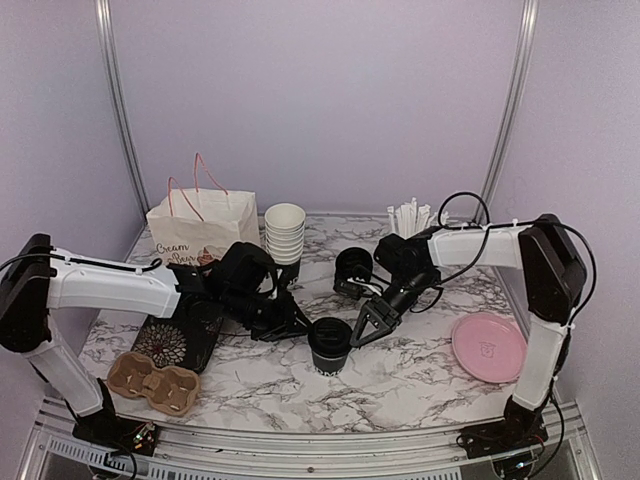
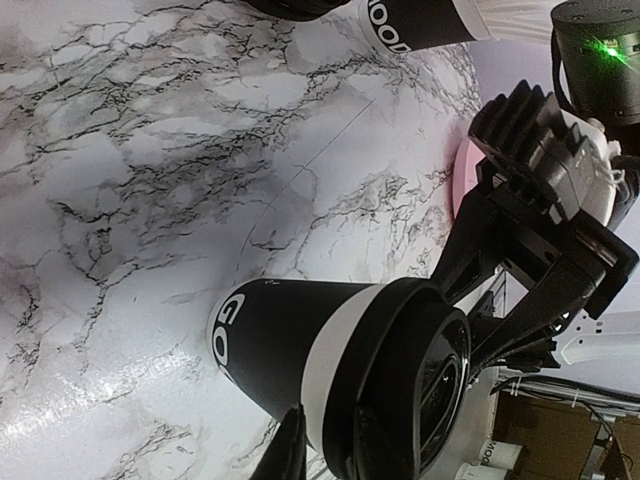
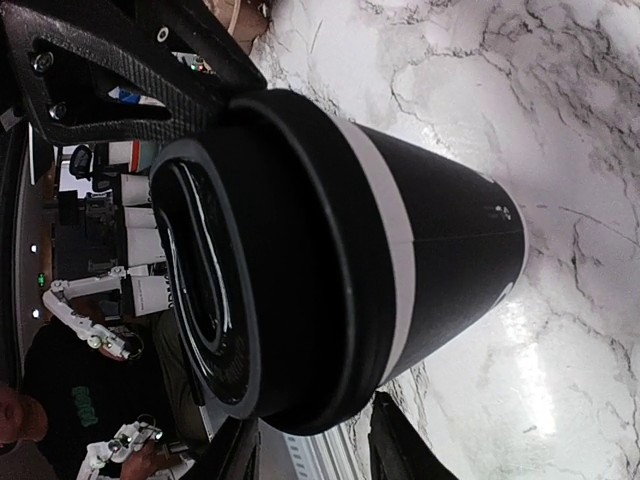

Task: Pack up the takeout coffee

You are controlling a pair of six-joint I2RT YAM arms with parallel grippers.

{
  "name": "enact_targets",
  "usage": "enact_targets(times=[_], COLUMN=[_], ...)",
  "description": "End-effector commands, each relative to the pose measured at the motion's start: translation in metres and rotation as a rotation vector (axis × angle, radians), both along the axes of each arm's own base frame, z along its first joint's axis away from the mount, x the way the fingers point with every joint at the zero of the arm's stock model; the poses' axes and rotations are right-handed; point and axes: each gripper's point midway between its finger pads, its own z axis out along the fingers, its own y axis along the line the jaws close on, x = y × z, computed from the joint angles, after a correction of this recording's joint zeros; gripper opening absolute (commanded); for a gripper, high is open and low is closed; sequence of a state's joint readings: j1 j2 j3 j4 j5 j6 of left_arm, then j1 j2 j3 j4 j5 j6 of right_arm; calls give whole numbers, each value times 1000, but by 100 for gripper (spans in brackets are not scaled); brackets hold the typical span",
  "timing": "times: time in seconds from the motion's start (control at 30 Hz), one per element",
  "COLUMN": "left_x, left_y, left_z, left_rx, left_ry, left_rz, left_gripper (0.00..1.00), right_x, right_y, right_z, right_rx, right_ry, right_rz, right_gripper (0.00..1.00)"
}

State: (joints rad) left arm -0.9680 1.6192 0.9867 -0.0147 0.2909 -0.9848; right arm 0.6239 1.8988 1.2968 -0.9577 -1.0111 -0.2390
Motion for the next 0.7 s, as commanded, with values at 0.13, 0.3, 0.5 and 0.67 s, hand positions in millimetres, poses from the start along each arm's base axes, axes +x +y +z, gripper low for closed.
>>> enact_targets(times=[0.13,0.3,0.5,0.67], left_x=[-65,-96,-115,-112], left_y=[46,82,93,76], left_z=[-110,-153,-169,-160], left_rx=[274,386,403,302], left_ry=[330,485,592,572], left_rz=[-54,-4,42,42], left_gripper=[12,1,0,0], right_x=[48,60,76,74], right_y=[-7,-22,-21,-15], right_z=[-66,-98,-98,-91], right_rx=[-252,-399,-433,-408], right_ry=[-187,-242,-321,-342], right_rz=[-62,-79,-85,-61], right_gripper=[32,26,25,26])
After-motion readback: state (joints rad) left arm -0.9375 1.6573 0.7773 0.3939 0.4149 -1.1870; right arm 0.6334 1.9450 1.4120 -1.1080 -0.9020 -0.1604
